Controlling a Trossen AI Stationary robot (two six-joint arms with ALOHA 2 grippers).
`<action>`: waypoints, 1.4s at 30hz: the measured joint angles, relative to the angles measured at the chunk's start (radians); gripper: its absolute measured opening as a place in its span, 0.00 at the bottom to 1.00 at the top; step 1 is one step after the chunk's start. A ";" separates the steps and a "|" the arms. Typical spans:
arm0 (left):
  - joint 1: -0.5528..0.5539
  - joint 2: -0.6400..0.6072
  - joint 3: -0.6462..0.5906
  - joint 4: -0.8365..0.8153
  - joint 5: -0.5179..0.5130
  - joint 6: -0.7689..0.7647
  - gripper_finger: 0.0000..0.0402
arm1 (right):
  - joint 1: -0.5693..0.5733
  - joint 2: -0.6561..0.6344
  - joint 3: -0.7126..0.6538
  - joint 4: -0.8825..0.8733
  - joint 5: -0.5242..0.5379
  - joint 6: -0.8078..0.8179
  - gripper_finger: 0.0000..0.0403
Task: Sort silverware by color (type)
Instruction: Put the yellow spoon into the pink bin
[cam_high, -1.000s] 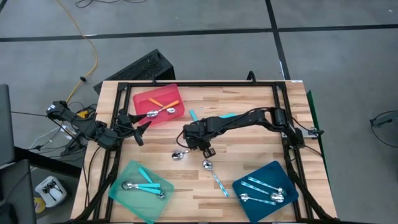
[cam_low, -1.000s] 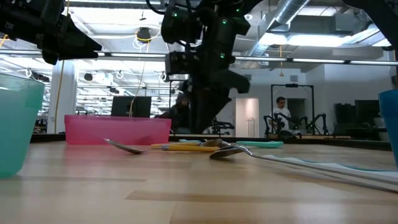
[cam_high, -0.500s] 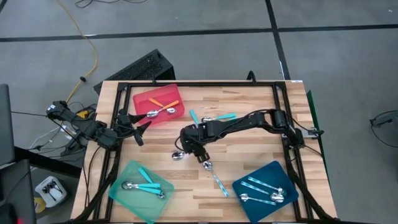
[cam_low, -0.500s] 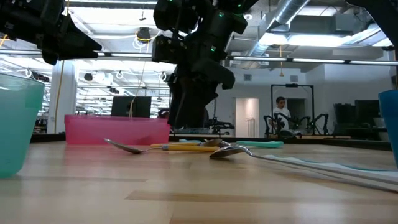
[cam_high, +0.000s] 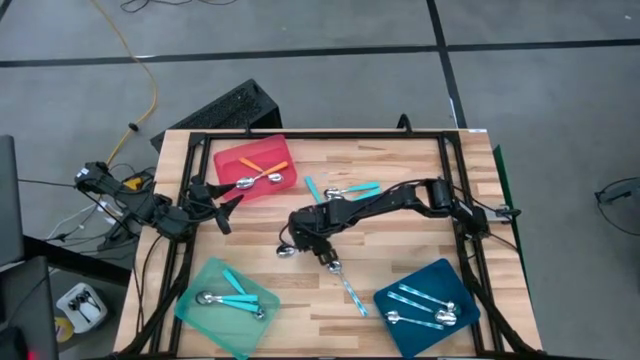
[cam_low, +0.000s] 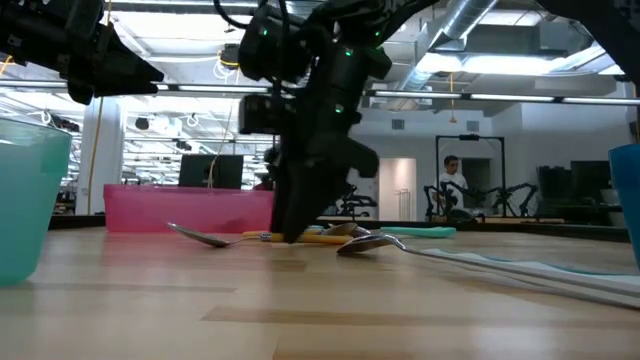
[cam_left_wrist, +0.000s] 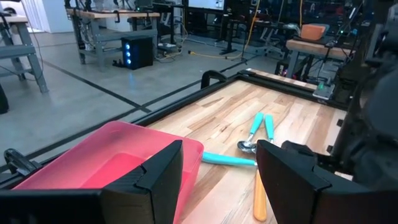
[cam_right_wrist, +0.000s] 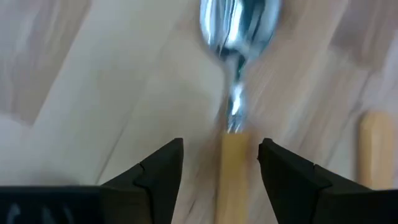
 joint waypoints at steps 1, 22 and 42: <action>0.000 0.000 0.000 0.000 0.000 0.000 0.47 | 0.000 0.002 0.000 -0.005 0.000 0.001 0.57; 0.000 0.000 0.000 0.000 -0.002 -0.004 0.47 | -0.015 0.000 0.002 -0.240 0.012 0.101 0.41; 0.000 0.000 0.000 -0.025 0.004 -0.016 0.47 | -0.010 -0.018 0.000 -0.315 0.064 0.178 0.22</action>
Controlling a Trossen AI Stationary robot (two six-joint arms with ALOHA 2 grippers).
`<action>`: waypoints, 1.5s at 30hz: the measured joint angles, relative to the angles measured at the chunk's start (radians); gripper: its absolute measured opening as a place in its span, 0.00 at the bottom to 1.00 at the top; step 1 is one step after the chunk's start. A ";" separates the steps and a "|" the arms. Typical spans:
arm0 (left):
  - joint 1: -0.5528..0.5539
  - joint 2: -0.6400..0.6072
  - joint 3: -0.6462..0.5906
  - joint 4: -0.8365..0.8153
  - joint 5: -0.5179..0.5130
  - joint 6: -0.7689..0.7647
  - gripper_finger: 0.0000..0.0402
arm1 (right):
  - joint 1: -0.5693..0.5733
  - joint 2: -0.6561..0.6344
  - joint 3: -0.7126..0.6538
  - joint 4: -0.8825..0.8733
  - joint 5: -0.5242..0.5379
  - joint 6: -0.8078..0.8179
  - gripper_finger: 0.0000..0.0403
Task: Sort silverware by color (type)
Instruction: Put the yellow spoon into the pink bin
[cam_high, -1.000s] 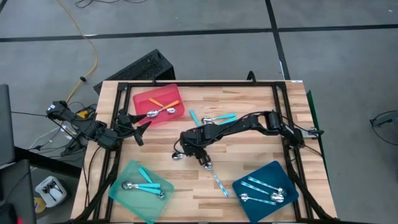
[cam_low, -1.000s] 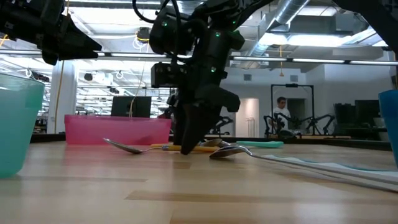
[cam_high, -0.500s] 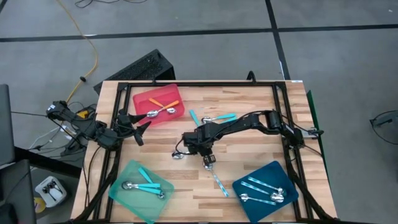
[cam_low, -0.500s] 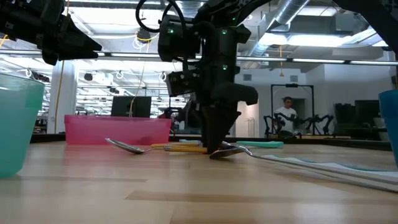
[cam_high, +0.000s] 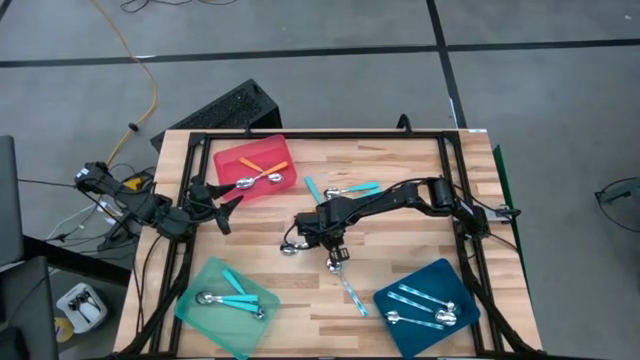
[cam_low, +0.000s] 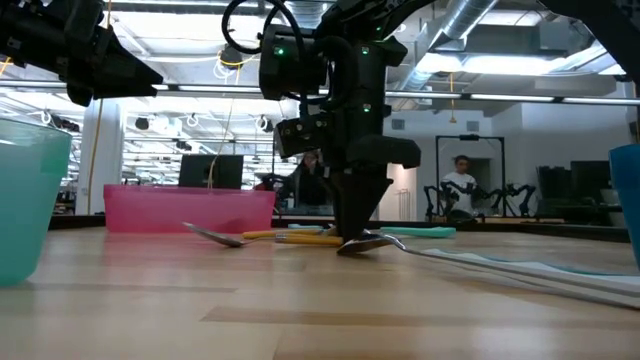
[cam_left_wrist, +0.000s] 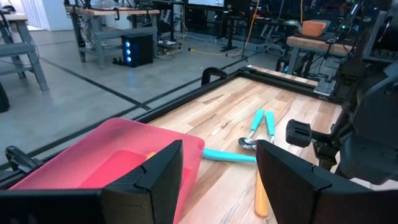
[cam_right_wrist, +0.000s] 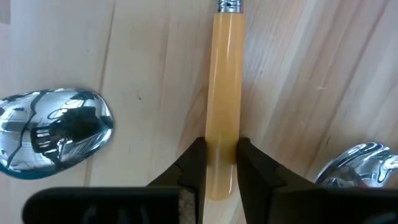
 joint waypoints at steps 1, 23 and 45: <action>0.000 0.000 0.000 0.000 0.000 0.000 0.47 | 0.000 -0.005 0.002 -0.011 -0.001 0.006 0.22; 0.000 0.000 0.000 -0.013 0.001 0.000 0.47 | 0.002 -0.027 0.122 -0.088 -0.009 0.035 0.09; 0.000 0.000 0.000 -0.016 0.001 -0.006 0.47 | -0.034 0.016 0.122 0.121 -0.012 0.267 0.51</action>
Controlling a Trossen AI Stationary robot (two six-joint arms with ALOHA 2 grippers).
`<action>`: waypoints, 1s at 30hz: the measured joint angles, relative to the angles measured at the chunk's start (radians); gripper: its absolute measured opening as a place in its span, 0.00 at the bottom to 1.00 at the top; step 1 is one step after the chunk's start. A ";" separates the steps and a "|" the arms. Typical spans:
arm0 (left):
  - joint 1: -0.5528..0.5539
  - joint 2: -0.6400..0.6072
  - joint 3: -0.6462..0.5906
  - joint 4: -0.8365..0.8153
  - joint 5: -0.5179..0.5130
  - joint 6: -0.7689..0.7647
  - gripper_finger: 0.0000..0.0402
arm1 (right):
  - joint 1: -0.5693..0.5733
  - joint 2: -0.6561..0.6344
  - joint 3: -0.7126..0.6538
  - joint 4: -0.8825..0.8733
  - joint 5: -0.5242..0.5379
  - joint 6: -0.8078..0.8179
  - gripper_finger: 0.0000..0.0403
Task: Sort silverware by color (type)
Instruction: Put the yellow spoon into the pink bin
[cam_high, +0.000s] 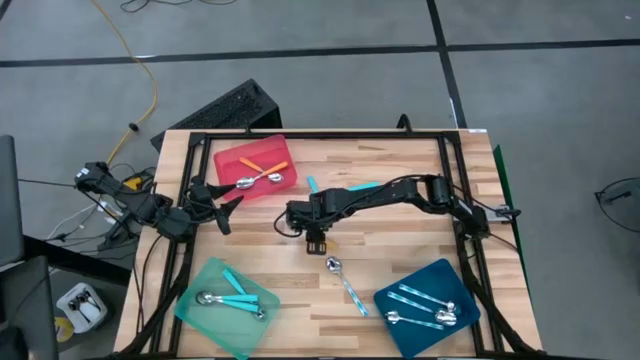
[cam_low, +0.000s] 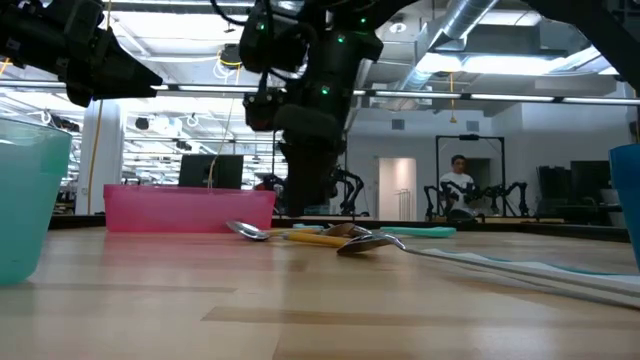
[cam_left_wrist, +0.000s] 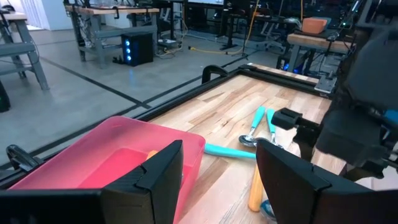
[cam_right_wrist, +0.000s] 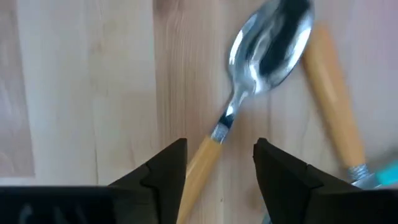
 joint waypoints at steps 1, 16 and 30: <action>0.000 0.000 0.000 0.000 0.000 0.000 0.47 | -0.001 0.003 0.000 0.007 0.000 0.006 0.51; 0.000 0.000 0.000 -0.001 0.000 0.000 0.47 | -0.015 0.015 0.001 0.058 -0.004 0.057 0.49; 0.000 0.000 0.000 0.000 0.000 -0.003 0.47 | -0.015 0.034 0.001 0.077 -0.027 0.075 0.49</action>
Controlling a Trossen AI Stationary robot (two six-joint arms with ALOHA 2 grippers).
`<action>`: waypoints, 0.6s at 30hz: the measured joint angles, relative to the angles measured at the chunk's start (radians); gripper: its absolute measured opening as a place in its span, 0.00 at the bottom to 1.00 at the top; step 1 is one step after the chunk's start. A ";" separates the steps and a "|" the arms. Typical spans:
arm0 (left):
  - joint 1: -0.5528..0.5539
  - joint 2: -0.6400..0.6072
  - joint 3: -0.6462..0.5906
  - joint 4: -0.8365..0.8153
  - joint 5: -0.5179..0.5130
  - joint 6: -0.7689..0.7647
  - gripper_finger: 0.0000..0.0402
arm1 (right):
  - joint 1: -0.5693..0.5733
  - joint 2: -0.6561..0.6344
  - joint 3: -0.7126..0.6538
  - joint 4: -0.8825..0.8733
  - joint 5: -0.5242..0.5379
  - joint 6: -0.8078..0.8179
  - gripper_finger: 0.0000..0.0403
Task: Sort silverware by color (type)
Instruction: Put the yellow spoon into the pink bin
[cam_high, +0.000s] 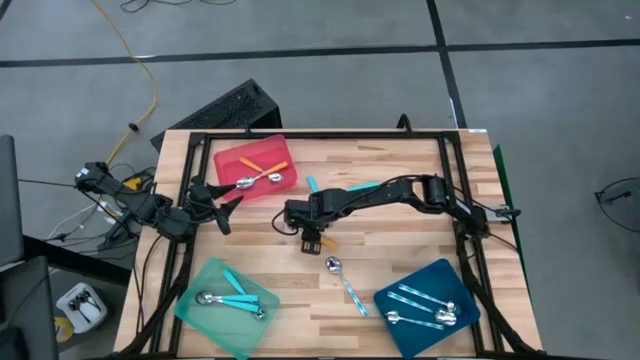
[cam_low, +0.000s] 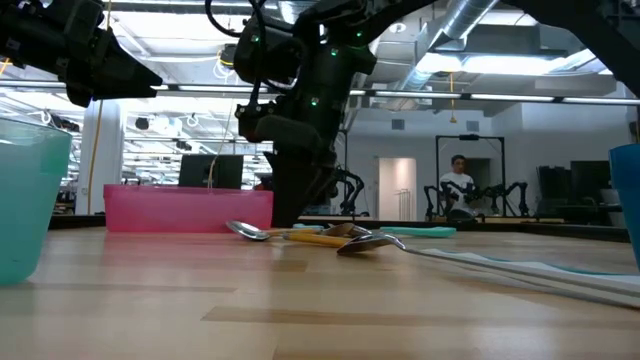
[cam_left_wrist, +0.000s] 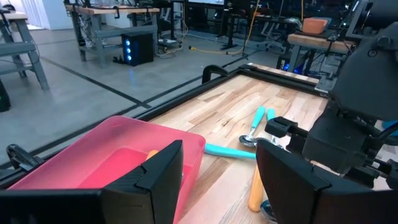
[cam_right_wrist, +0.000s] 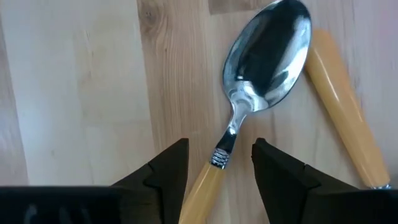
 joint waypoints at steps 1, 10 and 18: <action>0.000 0.000 0.000 0.000 0.000 0.000 0.47 | 0.000 0.000 0.000 -0.002 0.000 0.000 0.49; 0.000 0.000 0.000 0.000 0.000 0.000 0.47 | 0.002 0.031 0.001 -0.007 0.004 -0.003 0.48; 0.000 0.000 0.000 -0.001 -0.001 0.000 0.47 | 0.005 0.045 0.003 -0.035 0.052 0.014 0.41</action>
